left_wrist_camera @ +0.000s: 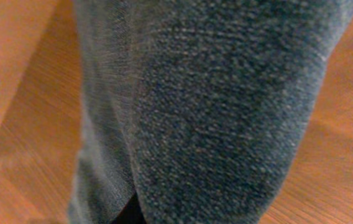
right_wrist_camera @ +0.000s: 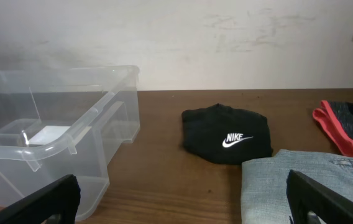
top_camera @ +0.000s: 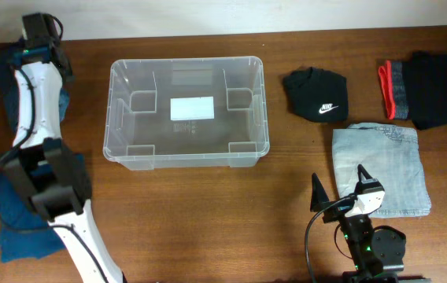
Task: Pack container
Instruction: 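Lift the blue jeans with the left gripper toward the bin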
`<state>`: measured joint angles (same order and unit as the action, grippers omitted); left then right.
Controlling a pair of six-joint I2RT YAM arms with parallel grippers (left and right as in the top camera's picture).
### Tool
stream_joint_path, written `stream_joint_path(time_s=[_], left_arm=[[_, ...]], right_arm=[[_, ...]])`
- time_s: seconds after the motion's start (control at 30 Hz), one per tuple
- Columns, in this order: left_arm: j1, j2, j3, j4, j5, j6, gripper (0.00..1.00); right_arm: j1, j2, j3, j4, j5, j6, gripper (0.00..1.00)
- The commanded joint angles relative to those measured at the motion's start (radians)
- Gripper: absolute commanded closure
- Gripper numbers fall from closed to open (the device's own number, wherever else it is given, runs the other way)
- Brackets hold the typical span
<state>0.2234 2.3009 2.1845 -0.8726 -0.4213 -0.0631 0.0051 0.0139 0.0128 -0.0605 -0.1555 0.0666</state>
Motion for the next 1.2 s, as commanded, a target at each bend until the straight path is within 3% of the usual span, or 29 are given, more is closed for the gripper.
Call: stream_joint_path(time_s=[0.0,0.2,0.67,1.17], left_arm=[[-0.008,-0.219,0.060,0.006,-0.006,-0.064,1.00],[-0.007,-0.394,0.060,-0.109,0.028,-0.170,0.99],[-0.008,-0.626,0.060,-0.315,0.349,-0.199,0.99],[-0.007,-0.767,0.061,-0.299,0.350,-0.186,0.99]], right_arm=[[-0.006,-0.008,-0.007,-0.004,0.009,-0.007,0.01],[-0.006,-0.008,-0.007,-0.003,0.010,-0.007,0.01],[-0.006,-0.008,-0.007,-0.004,0.009,-0.007,0.02],[-0.006,-0.008,-0.007,-0.003,0.010,-0.007,0.02]])
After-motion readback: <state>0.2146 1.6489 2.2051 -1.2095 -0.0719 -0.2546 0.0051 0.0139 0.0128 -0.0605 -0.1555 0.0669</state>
